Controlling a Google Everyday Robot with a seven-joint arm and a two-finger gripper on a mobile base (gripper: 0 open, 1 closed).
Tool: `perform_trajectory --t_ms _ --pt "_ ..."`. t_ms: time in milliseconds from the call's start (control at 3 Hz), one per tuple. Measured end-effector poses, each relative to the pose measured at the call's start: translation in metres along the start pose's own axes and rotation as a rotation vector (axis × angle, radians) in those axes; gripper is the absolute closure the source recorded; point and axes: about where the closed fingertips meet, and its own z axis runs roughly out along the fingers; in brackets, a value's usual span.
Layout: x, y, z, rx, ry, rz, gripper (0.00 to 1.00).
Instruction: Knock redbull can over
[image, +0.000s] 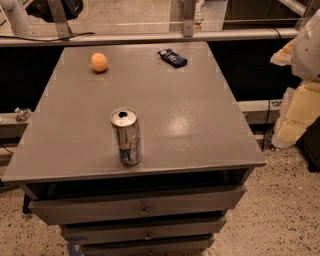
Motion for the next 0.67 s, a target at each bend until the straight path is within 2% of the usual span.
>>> perform_trajectory --t_ms 333,667 --pt "0.0 0.0 0.0 0.0 0.0 0.0 0.0" --pt "-0.015 0.009 0.01 0.002 -0.064 0.008 0.0"
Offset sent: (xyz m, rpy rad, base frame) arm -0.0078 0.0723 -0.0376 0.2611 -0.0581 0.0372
